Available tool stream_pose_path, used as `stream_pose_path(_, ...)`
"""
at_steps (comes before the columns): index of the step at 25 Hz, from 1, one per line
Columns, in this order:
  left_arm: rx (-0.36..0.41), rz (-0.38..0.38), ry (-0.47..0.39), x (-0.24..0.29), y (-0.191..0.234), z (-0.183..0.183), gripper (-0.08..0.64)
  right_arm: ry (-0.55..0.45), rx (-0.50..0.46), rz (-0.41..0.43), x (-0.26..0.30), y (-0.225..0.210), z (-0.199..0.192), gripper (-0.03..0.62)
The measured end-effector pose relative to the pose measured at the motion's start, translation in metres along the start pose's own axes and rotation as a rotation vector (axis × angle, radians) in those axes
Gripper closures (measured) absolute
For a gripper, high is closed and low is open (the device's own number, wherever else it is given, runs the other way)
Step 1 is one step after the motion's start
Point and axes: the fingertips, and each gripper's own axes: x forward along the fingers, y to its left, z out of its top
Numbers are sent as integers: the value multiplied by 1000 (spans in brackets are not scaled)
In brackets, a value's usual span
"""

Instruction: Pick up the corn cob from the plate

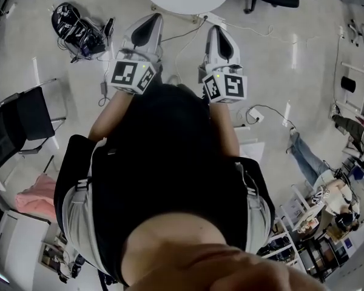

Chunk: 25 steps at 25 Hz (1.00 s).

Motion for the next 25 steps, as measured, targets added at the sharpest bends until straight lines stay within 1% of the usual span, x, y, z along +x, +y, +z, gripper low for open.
stream_pose_path(6, -27, -37, 7, 41, 40, 14, 554, 4, -9, -27, 54, 0, 7, 588)
stream_pose_path(11, -75, -66, 26, 68, 77, 14, 554, 19, -15, -45, 95, 2, 6, 588)
stream_pose_path(14, -73, -88, 28, 82, 96, 18, 554, 11, -13, -84, 115, 0, 8, 588)
stream_pose_path(18, -60, -96, 29, 96, 119, 24, 554, 6, -7, -123, 136, -2, 13, 588)
stream_pose_path(25, -57, -111, 18, 106, 136, 38, 554, 17, -22, -129, 161, 5, 18, 588)
